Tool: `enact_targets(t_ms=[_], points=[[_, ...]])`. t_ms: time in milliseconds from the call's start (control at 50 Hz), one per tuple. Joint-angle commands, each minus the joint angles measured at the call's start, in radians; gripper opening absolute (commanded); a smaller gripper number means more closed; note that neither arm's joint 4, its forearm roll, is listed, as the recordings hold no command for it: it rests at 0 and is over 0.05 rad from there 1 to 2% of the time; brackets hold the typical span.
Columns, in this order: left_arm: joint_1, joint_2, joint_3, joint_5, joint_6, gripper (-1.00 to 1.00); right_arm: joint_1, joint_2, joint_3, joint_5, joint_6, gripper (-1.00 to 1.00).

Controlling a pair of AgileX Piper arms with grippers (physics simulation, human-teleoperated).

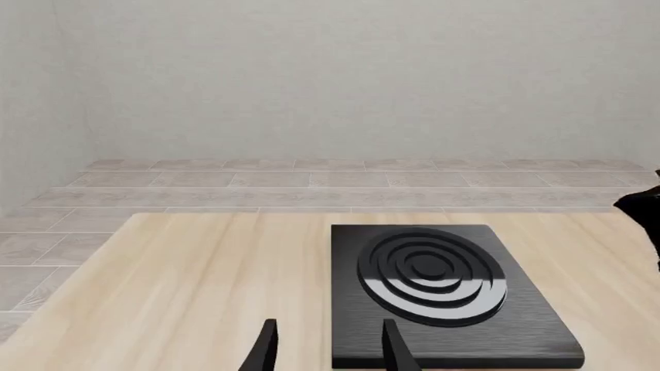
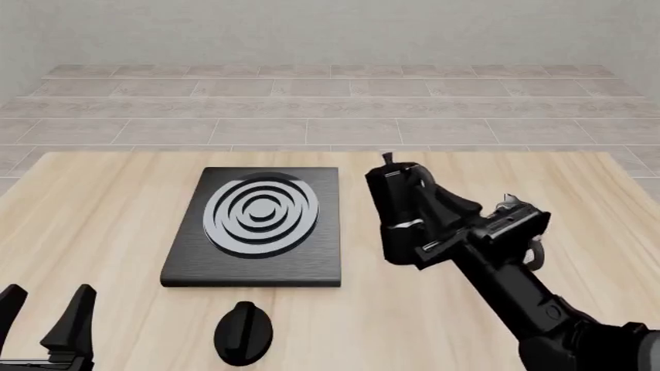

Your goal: Put both moka pots on the stove.

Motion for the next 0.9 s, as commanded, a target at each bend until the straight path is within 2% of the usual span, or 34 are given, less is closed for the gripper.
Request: enact_targets(t_ms=[20, 180, 440, 560, 700, 860, 900], points=[[0.0, -0.002, -0.003, 0.005, 0.0, 1.0, 0.034, 0.026, -0.104, -0.091, 0.032, -1.0], [0.0, -0.002, -0.005, 0.006, 0.001, 1.0, 0.117, 0.063, -0.191, -0.119, 0.047, -1.0], [0.0, -0.002, -0.005, 0.007, 0.0, 1.0, 0.152, 0.137, -0.351, -0.12, 0.064, -1.0], [0.0, -0.002, -0.006, 0.008, 0.0, 1.0, 0.144, 0.151, -0.425, -0.12, 0.106, -1.0], [0.0, -0.001, -0.004, 0.005, 0.0, 1.0, 0.158, 0.2, -0.503, -0.12, 0.126, -1.0], [0.0, -0.001, -0.004, 0.005, 0.0, 1.0, 0.158, 0.37, -0.641, -0.12, 0.173, -1.0], [0.0, -0.001, -0.002, 0.004, 0.0, 1.0, 0.167, 0.399, -0.667, -0.12, 0.163, -1.0]])
